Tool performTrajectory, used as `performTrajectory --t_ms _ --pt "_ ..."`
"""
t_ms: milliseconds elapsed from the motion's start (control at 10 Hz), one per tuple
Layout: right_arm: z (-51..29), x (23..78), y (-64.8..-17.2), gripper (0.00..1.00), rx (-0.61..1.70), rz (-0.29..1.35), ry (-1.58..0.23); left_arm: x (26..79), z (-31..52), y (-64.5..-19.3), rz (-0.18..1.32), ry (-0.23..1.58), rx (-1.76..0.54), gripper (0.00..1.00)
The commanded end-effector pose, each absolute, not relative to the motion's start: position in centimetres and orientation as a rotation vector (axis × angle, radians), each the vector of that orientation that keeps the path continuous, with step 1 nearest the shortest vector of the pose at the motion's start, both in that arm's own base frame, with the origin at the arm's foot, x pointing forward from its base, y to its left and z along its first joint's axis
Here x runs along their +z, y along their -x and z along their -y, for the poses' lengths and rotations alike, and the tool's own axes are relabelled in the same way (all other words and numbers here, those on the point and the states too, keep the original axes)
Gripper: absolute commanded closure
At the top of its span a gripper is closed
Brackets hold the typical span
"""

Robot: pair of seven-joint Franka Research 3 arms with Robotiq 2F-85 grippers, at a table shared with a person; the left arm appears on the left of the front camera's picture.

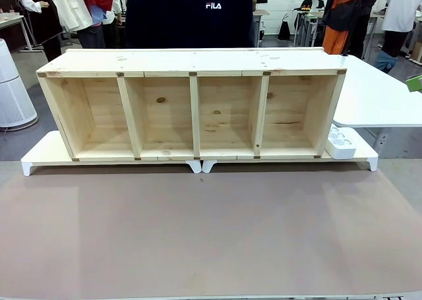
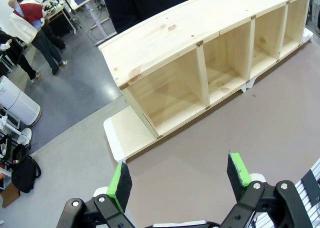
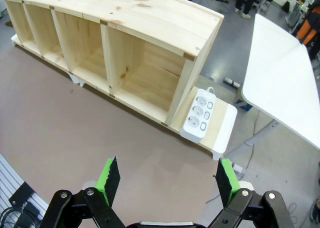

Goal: Perform cable management.
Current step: When the cord part of the Power Cable appears at the lower middle area of the table and stops, grasp the cord part of the Power Cable.

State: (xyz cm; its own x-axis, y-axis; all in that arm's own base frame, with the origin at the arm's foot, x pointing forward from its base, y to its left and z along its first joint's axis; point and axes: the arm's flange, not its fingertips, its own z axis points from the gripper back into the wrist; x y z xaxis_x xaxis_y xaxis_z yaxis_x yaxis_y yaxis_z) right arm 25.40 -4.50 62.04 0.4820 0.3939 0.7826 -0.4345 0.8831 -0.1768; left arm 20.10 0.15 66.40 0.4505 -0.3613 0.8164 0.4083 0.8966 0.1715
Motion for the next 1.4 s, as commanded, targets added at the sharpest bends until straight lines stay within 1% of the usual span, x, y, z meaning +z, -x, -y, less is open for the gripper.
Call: performTrajectory --t_ms 0,1300 --pt "4.27 61.99 -25.9 0.0 0.504 0.947 -0.04 66.53 0.04 -20.17 1.007 0.063 -0.464 0.0" --pt "4.27 61.99 -25.9 0.0 0.504 0.947 -0.04 66.53 0.04 -20.17 1.007 0.063 -0.464 0.0"
